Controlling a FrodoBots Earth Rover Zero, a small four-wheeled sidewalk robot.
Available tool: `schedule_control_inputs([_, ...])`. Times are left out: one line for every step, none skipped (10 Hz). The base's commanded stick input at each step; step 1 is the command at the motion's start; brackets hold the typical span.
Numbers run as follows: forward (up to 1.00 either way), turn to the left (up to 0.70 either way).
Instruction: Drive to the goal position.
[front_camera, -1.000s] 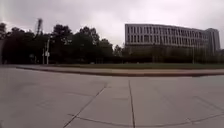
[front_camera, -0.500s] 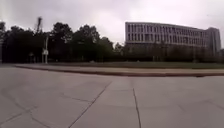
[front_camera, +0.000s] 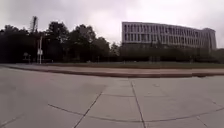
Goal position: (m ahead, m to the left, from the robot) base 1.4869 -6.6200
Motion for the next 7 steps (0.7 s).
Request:
schedule_control_inputs([0.70,-0.35])
schedule_control_inputs([0.70,-0.35])
schedule_control_inputs([0.70,-0.35])
schedule_control_inputs([0.70,-0.35])
schedule_control_inputs([0.70,-0.35])
schedule_control_inputs([0.70,-0.35])
schedule_control_inputs([0.70,-0.35])
